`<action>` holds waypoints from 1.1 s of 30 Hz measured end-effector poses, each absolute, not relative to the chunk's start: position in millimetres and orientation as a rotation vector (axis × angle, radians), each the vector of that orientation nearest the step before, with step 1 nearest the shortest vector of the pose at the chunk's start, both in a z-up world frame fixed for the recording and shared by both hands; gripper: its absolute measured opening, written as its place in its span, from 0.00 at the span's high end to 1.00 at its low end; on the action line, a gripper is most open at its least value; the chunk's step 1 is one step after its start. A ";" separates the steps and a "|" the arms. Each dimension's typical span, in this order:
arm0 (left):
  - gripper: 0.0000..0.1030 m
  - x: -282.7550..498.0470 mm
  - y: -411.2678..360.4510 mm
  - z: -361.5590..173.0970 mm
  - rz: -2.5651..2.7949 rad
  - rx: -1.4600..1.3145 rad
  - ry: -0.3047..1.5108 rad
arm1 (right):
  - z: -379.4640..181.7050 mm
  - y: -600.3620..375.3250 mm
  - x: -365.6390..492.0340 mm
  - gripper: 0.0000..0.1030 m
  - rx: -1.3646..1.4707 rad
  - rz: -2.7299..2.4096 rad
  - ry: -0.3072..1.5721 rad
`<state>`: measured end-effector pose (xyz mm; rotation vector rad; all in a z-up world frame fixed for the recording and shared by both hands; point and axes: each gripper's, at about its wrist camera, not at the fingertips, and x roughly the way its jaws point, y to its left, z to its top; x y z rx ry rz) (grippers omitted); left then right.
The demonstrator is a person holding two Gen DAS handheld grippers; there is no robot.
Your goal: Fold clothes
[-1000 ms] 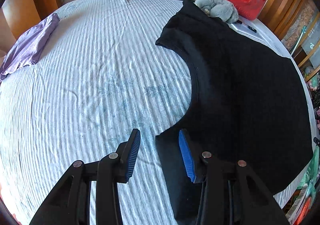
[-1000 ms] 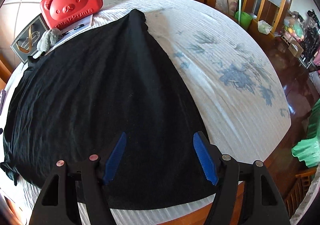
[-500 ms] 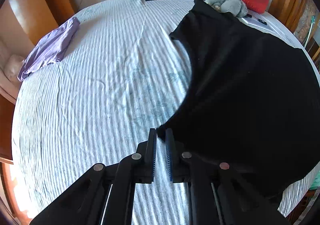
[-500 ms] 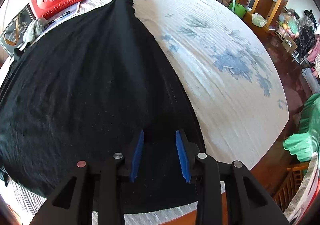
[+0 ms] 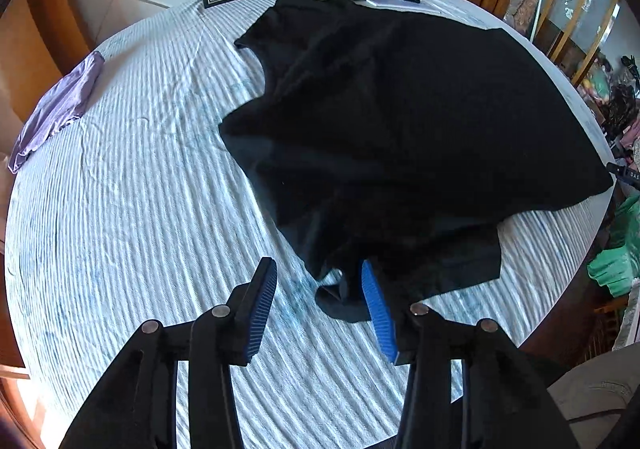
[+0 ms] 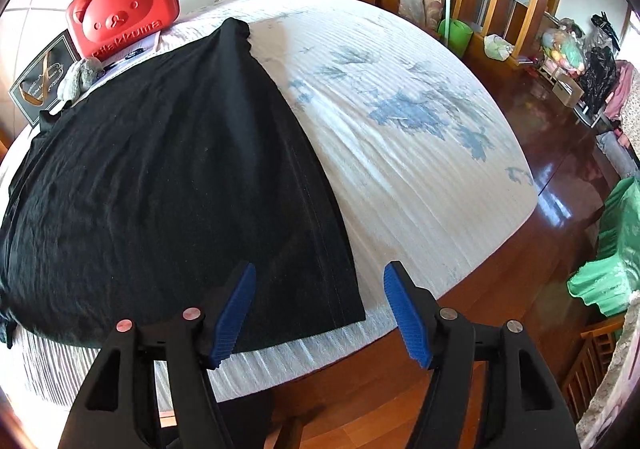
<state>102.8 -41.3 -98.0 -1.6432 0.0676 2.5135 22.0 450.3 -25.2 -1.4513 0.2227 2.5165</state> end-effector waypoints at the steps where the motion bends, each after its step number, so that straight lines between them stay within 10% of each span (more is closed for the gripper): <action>1: 0.56 106.4 -40.7 -104.2 2.498 -1.660 0.051 | -24.7 452.6 24.3 0.36 -1.448 2.519 0.231; 20: 0.37 99.0 -1.0 -128.3 2.462 -1.651 0.064 | -29.2 479.5 48.9 0.22 -1.474 2.604 0.101; 24: 0.86 97.5 1.0 -125.8 2.435 -1.661 0.007 | -38.6 469.8 38.2 0.22 -1.541 2.610 0.058; 25: 0.89 97.0 1.3 -125.6 2.409 -1.673 -0.028 | -41.9 466.9 35.1 0.24 -1.568 2.606 0.050; 29: 0.91 104.9 4.3 -111.2 2.353 -1.671 -0.063 | -40.9 455.6 31.1 0.88 -1.616 2.614 0.074; 33: 0.91 114.6 -3.5 -60.5 2.360 -1.544 -0.140 | -22.7 450.8 31.6 0.95 -1.618 2.652 0.119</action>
